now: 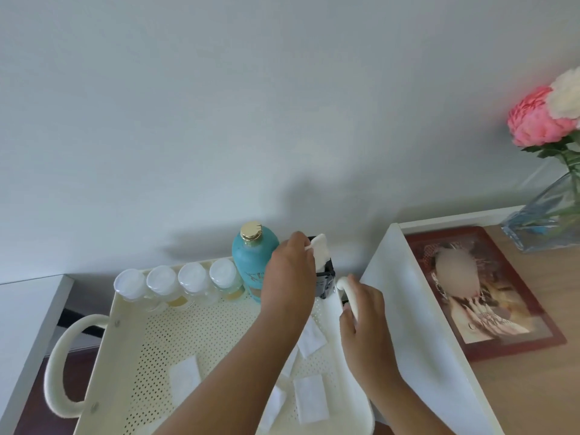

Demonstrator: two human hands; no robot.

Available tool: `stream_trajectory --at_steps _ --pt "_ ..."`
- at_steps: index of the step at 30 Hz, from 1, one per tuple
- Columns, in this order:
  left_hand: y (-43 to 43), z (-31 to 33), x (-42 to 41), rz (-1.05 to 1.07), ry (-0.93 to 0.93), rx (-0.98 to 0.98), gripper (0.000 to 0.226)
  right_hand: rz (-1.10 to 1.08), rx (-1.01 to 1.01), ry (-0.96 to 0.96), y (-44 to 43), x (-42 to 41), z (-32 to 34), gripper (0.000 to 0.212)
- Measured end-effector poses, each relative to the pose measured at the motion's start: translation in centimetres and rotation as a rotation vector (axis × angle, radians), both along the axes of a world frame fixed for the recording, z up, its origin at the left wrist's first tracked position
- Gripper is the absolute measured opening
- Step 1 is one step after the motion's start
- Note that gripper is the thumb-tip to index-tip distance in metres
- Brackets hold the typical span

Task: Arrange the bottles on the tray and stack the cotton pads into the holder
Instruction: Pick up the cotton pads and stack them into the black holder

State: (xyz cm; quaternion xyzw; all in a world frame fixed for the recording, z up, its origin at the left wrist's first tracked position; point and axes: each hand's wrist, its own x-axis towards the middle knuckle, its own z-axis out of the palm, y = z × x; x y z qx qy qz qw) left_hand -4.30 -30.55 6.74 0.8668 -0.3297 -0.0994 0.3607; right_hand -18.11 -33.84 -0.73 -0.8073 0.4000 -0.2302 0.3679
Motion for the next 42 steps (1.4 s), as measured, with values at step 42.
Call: stream_trajectory --at_steps 42 --pt "0.9 0.0 0.3 -0.159 -0.419 0.327 0.022 0.029 -0.043 0.036 -0.4 -0.3 -0.2 0.046"
